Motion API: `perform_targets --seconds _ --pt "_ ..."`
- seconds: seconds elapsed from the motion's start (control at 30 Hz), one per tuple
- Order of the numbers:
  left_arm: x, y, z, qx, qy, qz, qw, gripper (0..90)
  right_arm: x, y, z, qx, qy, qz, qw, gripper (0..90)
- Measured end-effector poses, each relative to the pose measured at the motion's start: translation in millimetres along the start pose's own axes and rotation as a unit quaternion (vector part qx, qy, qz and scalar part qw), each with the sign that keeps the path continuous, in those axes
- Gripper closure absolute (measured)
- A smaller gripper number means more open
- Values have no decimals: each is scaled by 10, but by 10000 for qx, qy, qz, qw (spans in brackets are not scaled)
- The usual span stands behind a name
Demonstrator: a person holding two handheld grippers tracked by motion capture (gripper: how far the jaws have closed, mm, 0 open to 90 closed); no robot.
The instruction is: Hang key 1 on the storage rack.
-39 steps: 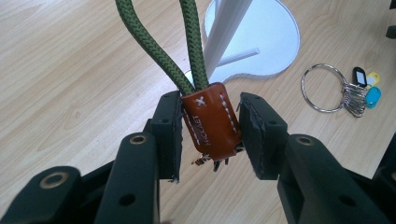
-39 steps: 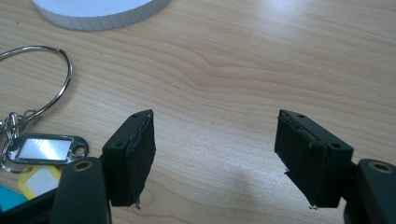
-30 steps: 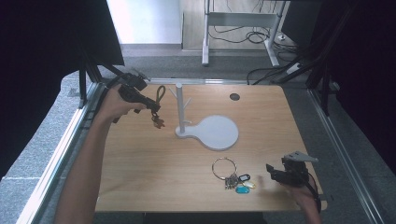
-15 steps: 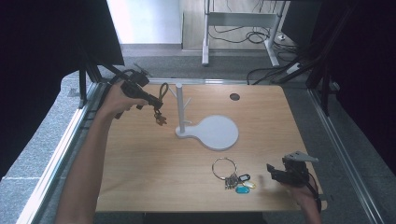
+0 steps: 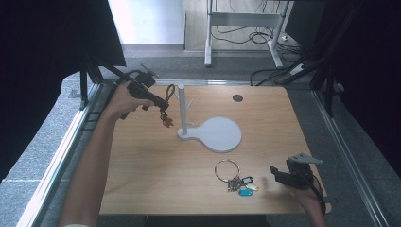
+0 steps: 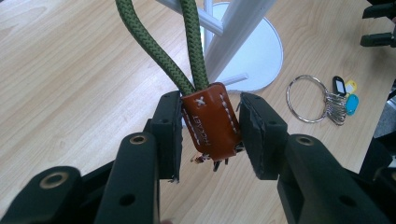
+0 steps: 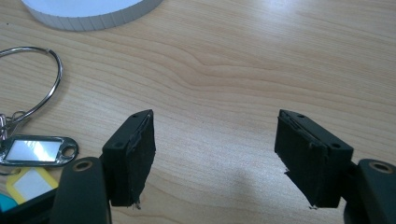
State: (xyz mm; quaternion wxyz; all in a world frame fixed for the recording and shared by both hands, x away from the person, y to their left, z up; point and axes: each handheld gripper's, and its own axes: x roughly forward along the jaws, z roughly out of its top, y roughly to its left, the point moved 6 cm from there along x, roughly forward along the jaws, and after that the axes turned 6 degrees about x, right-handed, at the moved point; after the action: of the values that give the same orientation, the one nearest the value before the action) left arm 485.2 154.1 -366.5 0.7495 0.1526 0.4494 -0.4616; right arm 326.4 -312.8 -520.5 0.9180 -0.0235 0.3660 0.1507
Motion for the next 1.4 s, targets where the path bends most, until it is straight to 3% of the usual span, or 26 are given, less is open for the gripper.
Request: perform_targets --seconds 0.4,0.87,1.07,1.4 --pt "106 -25 -24 109 100 -164 9998 610 6 -6 -1 -8 13 5 10000 290" --pt "256 -13 -98 -87 87 -199 9997 632 19 -9 -2 -1 29 15 10000 290" --pt "198 -26 -139 -61 38 -72 9999 584 21 -13 -3 1 24 9 10000 290" --pt "58 -194 -267 114 -96 54 9999 567 45 64 5 -76 56 54 9999 290"
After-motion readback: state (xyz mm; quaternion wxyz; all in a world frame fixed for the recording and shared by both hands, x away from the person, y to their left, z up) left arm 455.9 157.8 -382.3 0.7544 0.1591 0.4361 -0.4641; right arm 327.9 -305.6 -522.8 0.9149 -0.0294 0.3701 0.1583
